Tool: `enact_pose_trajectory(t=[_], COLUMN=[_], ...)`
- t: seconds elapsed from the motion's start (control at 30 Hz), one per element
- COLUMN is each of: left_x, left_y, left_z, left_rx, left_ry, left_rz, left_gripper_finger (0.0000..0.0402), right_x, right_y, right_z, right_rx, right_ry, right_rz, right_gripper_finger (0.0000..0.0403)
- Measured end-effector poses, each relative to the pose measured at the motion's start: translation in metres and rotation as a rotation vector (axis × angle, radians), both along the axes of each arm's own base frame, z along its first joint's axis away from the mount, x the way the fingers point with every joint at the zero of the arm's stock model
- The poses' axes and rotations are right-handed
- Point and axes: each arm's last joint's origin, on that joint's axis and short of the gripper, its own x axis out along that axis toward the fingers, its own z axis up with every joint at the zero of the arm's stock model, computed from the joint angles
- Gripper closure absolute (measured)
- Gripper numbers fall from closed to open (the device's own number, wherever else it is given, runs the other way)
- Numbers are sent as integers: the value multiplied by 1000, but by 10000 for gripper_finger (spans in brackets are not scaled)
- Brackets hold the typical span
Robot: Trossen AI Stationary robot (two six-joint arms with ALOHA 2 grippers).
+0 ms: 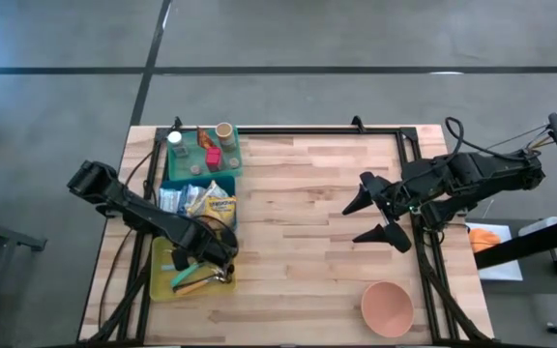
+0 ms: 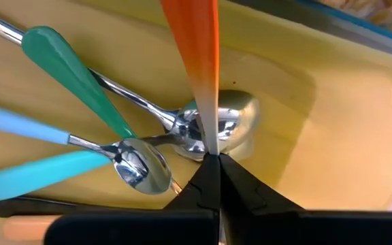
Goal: Pick & Place Food Item
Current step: Put the orange and white spoon into the yellow bin
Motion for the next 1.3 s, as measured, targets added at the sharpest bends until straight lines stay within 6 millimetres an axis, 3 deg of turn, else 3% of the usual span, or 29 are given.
enact_pose_trajectory(t=[0.3,0.97,1.1,1.3], left_x=[9,16,20,20], left_y=[-9,-6,-7,-7], left_z=[-23,-24,-18,-15], left_rx=[-29,10,28,27], left_ry=[58,41,18,32], left_rz=[16,10,-74,-96], left_gripper_finger=[401,397,362,279], right_x=[0,0,0,0], right_y=[0,0,0,0], right_z=[0,0,0,0], right_rx=[2,3,3,3], right_ry=[1,0,0,1], right_rz=[-1,-1,-1,-1], right_gripper_finger=[44,44,44,44])
